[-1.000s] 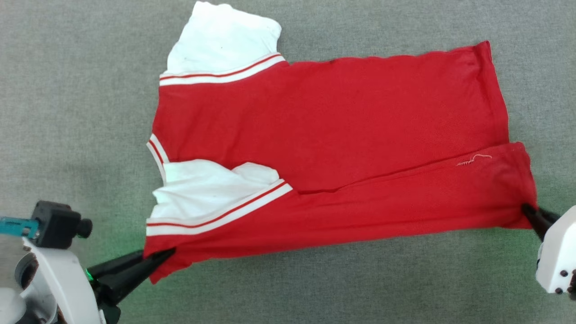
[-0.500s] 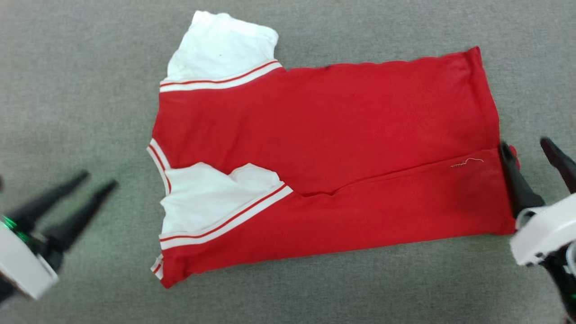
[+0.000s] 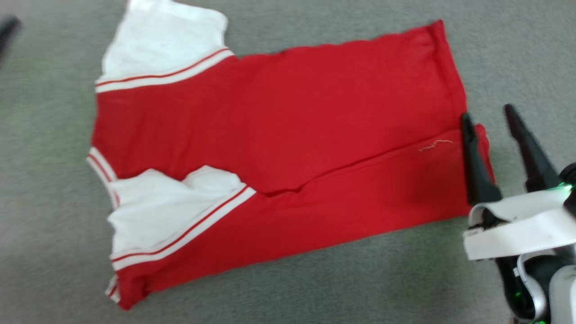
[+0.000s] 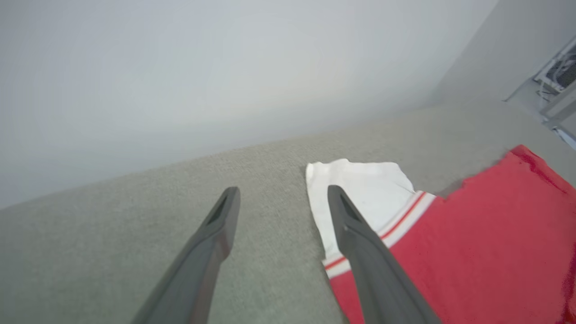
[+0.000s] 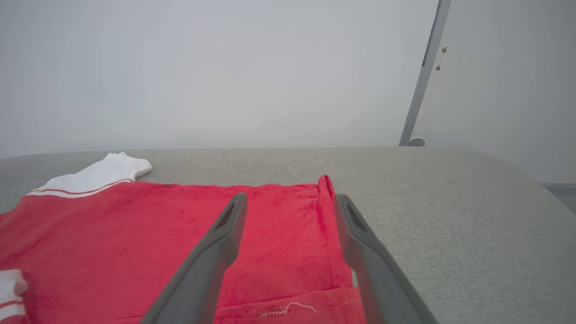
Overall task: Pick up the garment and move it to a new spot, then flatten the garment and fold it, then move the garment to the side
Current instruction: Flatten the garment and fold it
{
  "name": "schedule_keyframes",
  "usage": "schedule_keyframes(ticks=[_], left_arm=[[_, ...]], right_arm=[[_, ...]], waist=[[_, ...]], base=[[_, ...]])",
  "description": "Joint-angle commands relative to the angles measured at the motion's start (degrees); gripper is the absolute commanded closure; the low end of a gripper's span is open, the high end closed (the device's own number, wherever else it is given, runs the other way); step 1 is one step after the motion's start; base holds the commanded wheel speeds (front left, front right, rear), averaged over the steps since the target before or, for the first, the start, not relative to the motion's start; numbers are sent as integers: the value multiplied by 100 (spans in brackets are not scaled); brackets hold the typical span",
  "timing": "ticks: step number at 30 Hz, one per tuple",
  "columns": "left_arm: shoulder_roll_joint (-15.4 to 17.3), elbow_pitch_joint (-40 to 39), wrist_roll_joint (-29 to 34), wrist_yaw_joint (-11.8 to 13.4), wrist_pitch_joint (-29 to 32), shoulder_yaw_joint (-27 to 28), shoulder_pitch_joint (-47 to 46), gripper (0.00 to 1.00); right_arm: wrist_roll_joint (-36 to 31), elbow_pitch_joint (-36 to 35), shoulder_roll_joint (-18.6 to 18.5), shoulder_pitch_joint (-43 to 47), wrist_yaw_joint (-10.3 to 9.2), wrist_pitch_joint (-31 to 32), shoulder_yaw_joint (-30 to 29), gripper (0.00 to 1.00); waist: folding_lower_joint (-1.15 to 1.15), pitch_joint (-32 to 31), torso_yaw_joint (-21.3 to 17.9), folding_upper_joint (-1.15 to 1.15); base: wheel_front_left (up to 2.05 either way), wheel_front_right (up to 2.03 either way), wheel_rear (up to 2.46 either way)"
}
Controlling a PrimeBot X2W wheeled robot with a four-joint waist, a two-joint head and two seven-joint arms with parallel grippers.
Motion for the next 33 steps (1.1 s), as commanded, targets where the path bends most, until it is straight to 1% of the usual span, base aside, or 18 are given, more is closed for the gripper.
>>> schedule_keyframes(ticks=[1,2,4,6,9,16,19,22,25,26,28,29,32,33], left_arm=[[-105,144,206,-11,194,-32,-259,0],[-155,270,360,-16,398,-94,-443,0],[-346,455,390,-21,780,-185,-728,0],[-385,644,446,-16,1120,-255,-1018,0],[-433,822,339,-12,1716,-397,-1301,0],[-55,1137,87,-14,3423,-739,-1805,0],[-7,1193,-265,-14,4016,-752,-1906,0],[42,1092,-510,-14,4421,-760,-1960,0],[43,944,-484,-14,4552,-824,-1989,0],[34,858,-530,-16,4620,-872,-1947,22],[17,746,-676,-16,4692,-885,-1874,80],[22,688,-698,-16,4692,-882,-1864,100],[55,578,-623,-16,4579,-890,-1882,100],[55,578,-623,-16,4579,-890,-1882,100]], right_arm=[[62,28,21,89,-9,-125,74,0],[117,42,21,108,-8,-209,123,0],[221,58,23,221,-8,-374,205,0],[311,78,23,300,-8,-499,274,0],[365,153,27,424,-8,-638,474,0],[403,328,24,436,-8,-874,949,0],[388,354,24,465,-8,-891,1043,0],[383,365,24,474,-8,-913,1061,0],[395,385,23,434,-8,-909,1085,0],[391,391,24,399,-8,-888,1107,0],[347,377,24,318,-8,-831,1151,0],[336,365,24,257,-8,-783,1162,0],[424,358,23,-49,-8,-453,1110,0],[424,358,23,-49,-8,-453,1110,0]], waist=[[0,370,-470,0],[0,430,-575,0],[0,513,-740,0],[0,592,-897,0],[0,699,-1118,0],[0,847,-1535,0],[0,872,-1602,0],[0,896,-1610,0],[0,922,-1601,0],[0,929,-1592,0],[0,951,-1568,0],[0,965,-1556,0],[0,996,-1515,0],[0,996,-1515,0]], base=[[0,0,0],[0,0,0],[0,0,0],[0,0,0],[0,0,0],[0,0,0],[0,0,0],[0,0,0],[0,0,0],[0,0,0],[0,0,0],[0,0,0],[0,0,0],[0,0,0]])
